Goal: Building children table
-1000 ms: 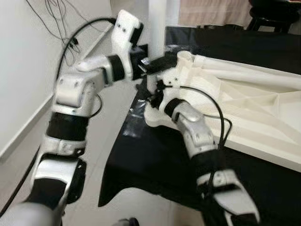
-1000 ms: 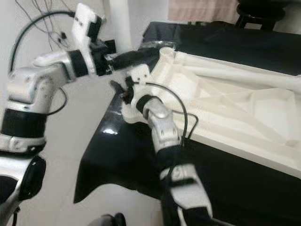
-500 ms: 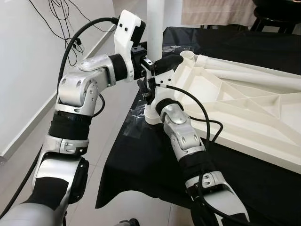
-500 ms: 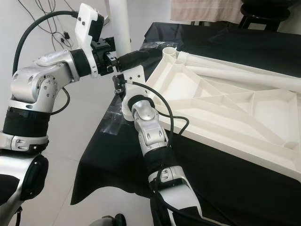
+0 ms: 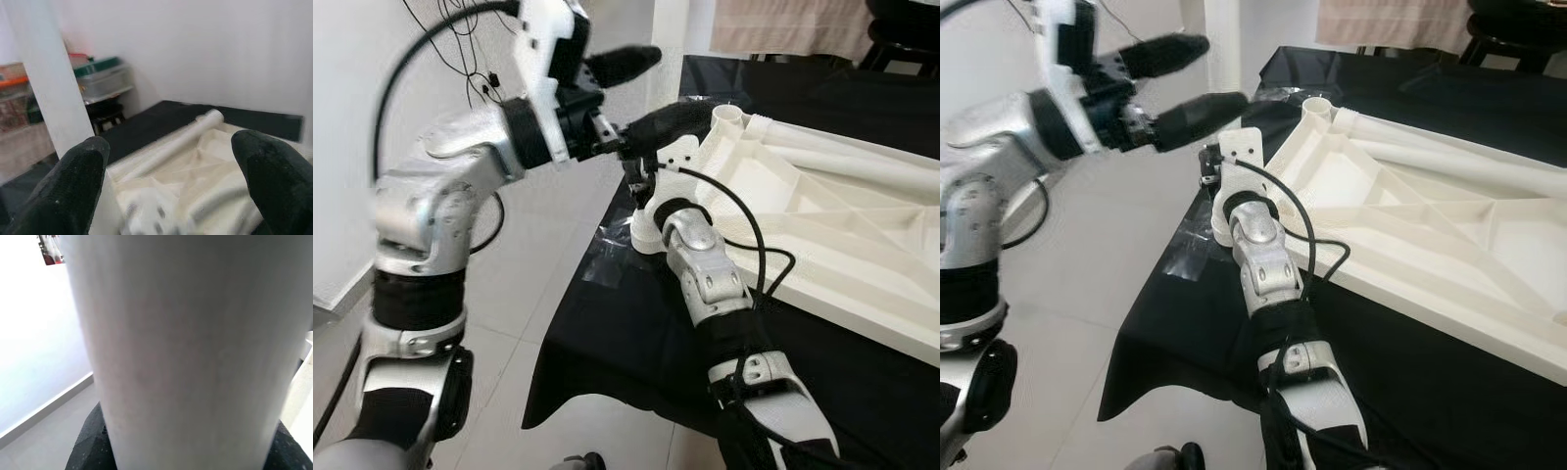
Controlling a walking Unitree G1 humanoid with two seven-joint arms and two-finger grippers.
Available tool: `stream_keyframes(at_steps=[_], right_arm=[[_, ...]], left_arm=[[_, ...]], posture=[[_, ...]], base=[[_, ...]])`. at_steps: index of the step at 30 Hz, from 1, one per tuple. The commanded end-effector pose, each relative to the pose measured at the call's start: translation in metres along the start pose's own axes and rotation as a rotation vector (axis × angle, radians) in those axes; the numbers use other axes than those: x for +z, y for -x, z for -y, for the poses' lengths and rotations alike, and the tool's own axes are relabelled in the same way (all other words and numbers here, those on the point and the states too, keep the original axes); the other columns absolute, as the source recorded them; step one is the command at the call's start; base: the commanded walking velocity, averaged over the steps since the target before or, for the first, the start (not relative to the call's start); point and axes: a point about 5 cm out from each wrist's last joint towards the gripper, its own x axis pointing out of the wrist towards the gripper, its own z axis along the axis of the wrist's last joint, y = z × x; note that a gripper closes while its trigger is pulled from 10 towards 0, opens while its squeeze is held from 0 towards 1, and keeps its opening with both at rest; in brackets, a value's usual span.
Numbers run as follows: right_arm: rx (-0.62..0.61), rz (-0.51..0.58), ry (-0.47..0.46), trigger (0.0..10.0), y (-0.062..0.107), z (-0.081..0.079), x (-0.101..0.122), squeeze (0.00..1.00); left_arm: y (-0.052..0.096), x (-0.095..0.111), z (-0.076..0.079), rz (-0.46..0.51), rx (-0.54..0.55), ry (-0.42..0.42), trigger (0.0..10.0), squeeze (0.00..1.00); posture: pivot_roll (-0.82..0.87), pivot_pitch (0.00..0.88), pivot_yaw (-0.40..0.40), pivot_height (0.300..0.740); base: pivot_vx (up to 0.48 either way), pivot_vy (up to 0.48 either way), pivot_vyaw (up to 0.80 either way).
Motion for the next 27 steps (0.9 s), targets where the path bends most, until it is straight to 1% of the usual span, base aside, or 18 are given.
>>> stream_keyframes(at_steps=[1, 3, 4, 5, 6, 7, 9, 11, 15, 16, 18, 19, 20, 21, 23, 24, 26, 27], right_arm=[[-0.044, -0.093, -0.104, 0.0, 0.003, 0.014, -0.021, 0.00], [-0.003, -0.020, -0.102, 0.0, 0.000, 0.015, 0.003, 0.00], [-0.003, -0.020, -0.102, 0.0, 0.000, 0.015, 0.003, 0.00], [0.005, 0.012, -0.098, 0.0, -0.001, 0.016, 0.015, 0.00], [0.005, 0.012, -0.098, 0.0, -0.001, 0.016, 0.015, 0.00], [0.013, 0.034, -0.097, 0.0, -0.001, 0.017, 0.024, 0.00], [0.026, 0.043, -0.097, 0.0, 0.001, 0.017, 0.029, 0.00], [0.028, 0.041, -0.098, 0.0, 0.001, 0.017, 0.029, 0.00], [0.041, 0.001, -0.094, 0.0, 0.004, 0.015, 0.016, 0.00], [0.030, -0.034, -0.062, 0.0, 0.009, 0.017, 0.004, 0.00], [-0.054, -0.100, -0.003, 0.0, 0.023, 0.028, -0.020, 0.00], [-0.129, -0.125, 0.012, 0.0, 0.031, 0.037, -0.031, 0.00], [-0.129, -0.125, 0.012, 0.0, 0.031, 0.037, -0.031, 0.00], [-0.179, -0.137, 0.016, 0.0, 0.037, 0.043, -0.036, 0.00], [-0.288, -0.164, 0.018, 0.0, 0.057, 0.057, -0.049, 0.00], [-0.308, -0.172, 0.019, 0.0, 0.062, 0.060, -0.051, 0.00], [-0.380, -0.209, 0.040, 0.0, 0.082, 0.069, -0.063, 0.00], [-0.380, -0.209, 0.040, 0.0, 0.082, 0.069, -0.063, 0.00]], left_arm=[[0.006, 0.003, 0.004, -0.007, -0.017, 0.003, 10.0, 0.00], [0.020, -0.012, 0.022, -0.073, -0.060, 0.049, 10.0, 0.00], [0.020, -0.012, 0.022, -0.073, -0.060, 0.049, 10.0, 0.00], [0.027, -0.022, 0.029, -0.105, -0.054, 0.076, 10.0, 0.00], [0.027, -0.022, 0.029, -0.105, -0.054, 0.076, 10.0, 0.00], [0.032, -0.029, 0.033, -0.128, -0.039, 0.097, 10.0, 0.00], [0.039, -0.044, 0.039, -0.154, 0.011, 0.139, 10.0, 0.00], [0.041, -0.046, 0.042, -0.159, 0.022, 0.150, 10.0, 0.00], [0.048, -0.057, 0.051, -0.186, 0.048, 0.201, 10.0, 0.00], [0.053, -0.069, 0.058, -0.222, 0.066, 0.231, 10.0, 0.00], [0.063, -0.086, 0.072, -0.279, 0.110, 0.292, 10.0, 0.00], [0.067, -0.094, 0.078, -0.302, 0.128, 0.316, 10.0, 0.00], [0.067, -0.094, 0.078, -0.302, 0.128, 0.316, 10.0, 0.00], [0.070, -0.097, 0.081, -0.312, 0.138, 0.328, 10.0, 0.00], [0.075, -0.106, 0.089, -0.336, 0.180, 0.352, 10.0, 0.00], [0.077, -0.108, 0.091, -0.341, 0.193, 0.357, 10.0, 0.00], [0.082, -0.120, 0.099, -0.366, 0.246, 0.374, 10.0, 0.00], [0.082, -0.120, 0.099, -0.366, 0.246, 0.374, 10.0, 0.00]], posture=[[0.06, 0.164, 0.040, 0.740], [0.06, 0.168, 0.039, 0.740], [0.06, 0.168, 0.039, 0.740], [0.06, 0.170, 0.038, 0.740], [0.06, 0.170, 0.038, 0.740], [0.06, 0.172, 0.039, 0.740], [0.06, 0.179, 0.038, 0.740], [0.06, 0.179, 0.038, 0.740], [0.06, 0.187, 0.037, 0.740], [0.06, 0.197, 0.037, 0.740], [0.06, 0.212, 0.035, 0.740], [0.06, 0.212, 0.035, 0.740], [0.06, 0.212, 0.035, 0.740], [0.06, 0.212, 0.035, 0.740], [0.06, 0.224, 0.034, 0.740], [0.06, 0.224, 0.034, 0.740], [0.05, 0.240, 0.041, 0.740], [0.05, 0.240, 0.041, 0.740]], base=[[0.000, 0.000, 0.00], [0.000, 0.000, 0.00], [0.000, 0.000, 0.00], [0.000, 0.000, 0.00], [0.000, 0.000, 0.00], [0.000, 0.000, 0.00], [0.000, 0.000, 0.00], [0.000, 0.000, 0.00], [0.000, 0.000, 0.00], [0.000, 0.000, 0.00], [0.000, 0.000, 0.00], [0.000, 0.000, 0.00], [0.000, 0.000, 0.00], [0.000, 0.000, 0.00], [0.000, 0.000, 0.00], [0.000, 0.000, 0.00], [0.000, 0.000, 0.00], [0.000, 0.000, 0.00]])
